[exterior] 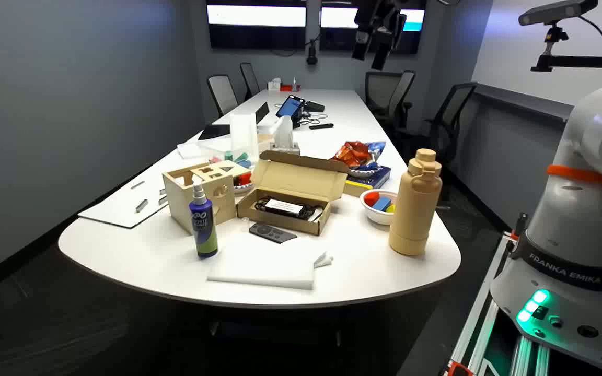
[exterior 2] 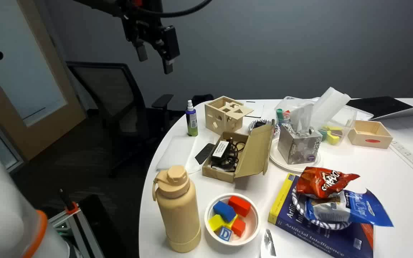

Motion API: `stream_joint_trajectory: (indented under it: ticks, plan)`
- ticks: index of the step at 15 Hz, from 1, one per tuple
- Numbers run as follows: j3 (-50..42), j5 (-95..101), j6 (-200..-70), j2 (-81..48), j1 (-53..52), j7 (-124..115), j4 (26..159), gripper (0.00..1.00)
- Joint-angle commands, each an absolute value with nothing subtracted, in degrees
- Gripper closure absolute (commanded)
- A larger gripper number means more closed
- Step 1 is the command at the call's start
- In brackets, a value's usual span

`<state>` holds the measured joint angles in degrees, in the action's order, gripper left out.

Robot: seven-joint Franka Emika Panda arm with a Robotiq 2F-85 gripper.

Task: Click on the remote

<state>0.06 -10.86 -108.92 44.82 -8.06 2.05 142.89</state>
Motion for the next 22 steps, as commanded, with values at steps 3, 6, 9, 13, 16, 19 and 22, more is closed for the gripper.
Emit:
stream_joint_trajectory:
  ticks: [3,6,9,13,16,19,22]
  plan:
    - [0.64,-11.35,-108.72,44.83,-7.24,2.52,142.73,0.00]
    - [0.64,-11.35,-108.72,44.83,-7.24,2.52,142.73,0.00]
    - [0.64,-11.35,-108.73,44.83,-7.24,2.52,142.73,0.00]
    - [2.26,-10.44,-112.60,38.19,-7.87,3.75,141.44,0.00]
    - [4.99,-9.27,-118.78,30.16,-8.35,3.70,140.40,0.00]
    - [8.21,-7.28,-126.55,21.04,-8.35,2.07,139.36,0.00]
    - [10.25,-4.31,-135.17,11.29,-7.88,-0.16,137.58,0.00]
